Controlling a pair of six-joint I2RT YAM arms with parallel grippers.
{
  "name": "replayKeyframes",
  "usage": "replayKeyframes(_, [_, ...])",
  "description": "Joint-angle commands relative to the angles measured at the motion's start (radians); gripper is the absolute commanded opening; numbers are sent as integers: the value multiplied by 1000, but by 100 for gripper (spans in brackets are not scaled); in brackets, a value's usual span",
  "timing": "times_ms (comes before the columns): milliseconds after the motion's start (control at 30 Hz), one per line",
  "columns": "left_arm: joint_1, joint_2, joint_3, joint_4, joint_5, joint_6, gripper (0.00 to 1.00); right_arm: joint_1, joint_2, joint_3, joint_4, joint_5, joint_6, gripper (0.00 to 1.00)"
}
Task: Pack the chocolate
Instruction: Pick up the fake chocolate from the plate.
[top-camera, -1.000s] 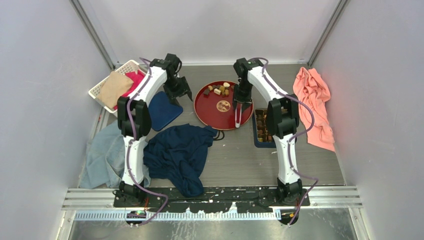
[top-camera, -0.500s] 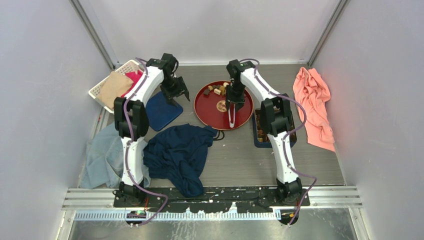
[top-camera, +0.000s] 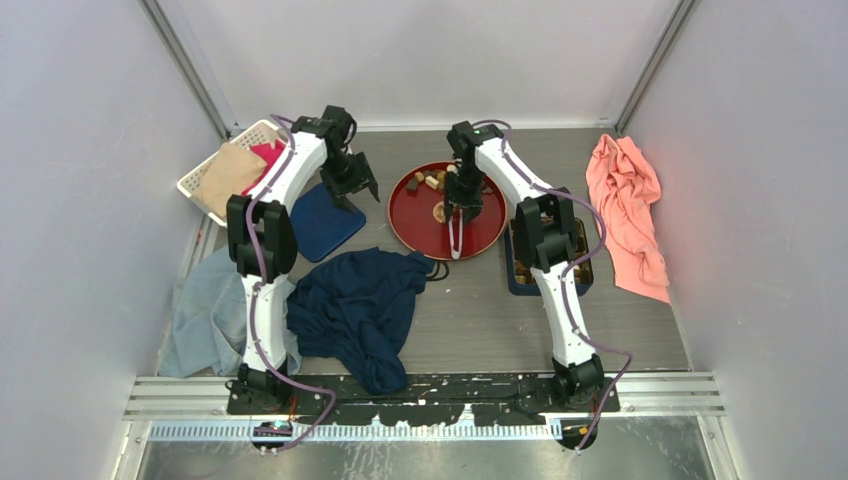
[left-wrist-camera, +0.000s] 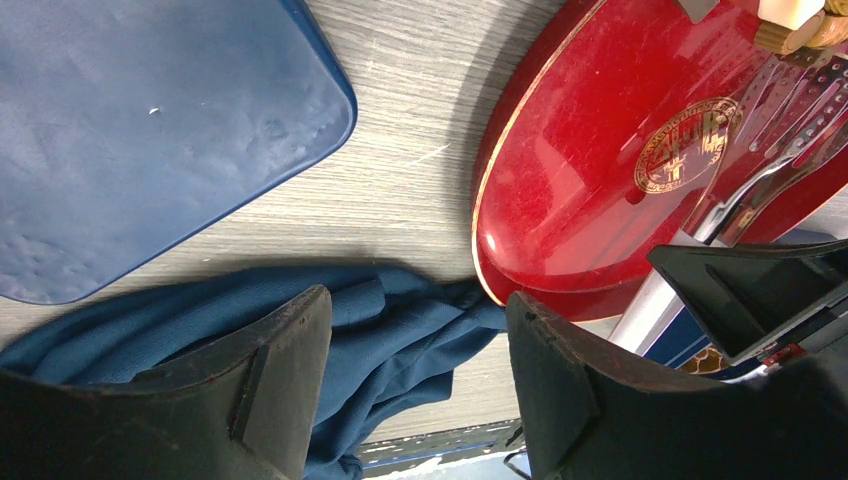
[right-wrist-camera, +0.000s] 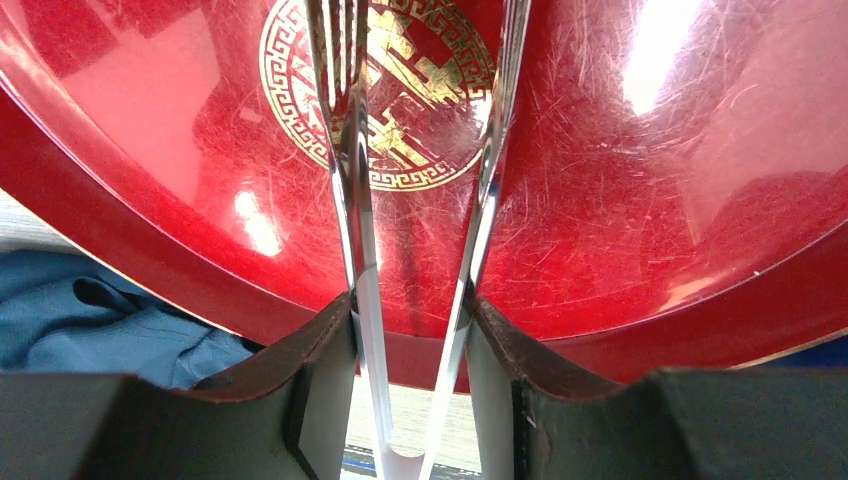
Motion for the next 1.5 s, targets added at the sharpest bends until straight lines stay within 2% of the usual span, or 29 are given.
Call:
replayKeyframes(0, [5, -57, 17, -11, 3, 7, 66, 1, -6, 78, 24, -31, -10, 47])
replayKeyframes(433, [13, -53, 34, -19, 1, 13, 66, -8, 53, 166, 23, -3, 13, 49])
replayKeyframes(633, [13, -51, 35, -20, -2, 14, 66, -9, 38, 151, 24, -9, 11, 41])
replayKeyframes(1067, [14, -34, 35, -9, 13, 12, 66, -9, -176, 2, 19, -22, -27, 35])
replayKeyframes(1233, [14, -28, 27, -7, 22, 11, 66, -18, -322, -132, 11, -17, -34, 35])
replayKeyframes(1467, [14, -44, 23, -2, -1, 15, 66, -43, -548, -344, -53, 67, -16, 34])
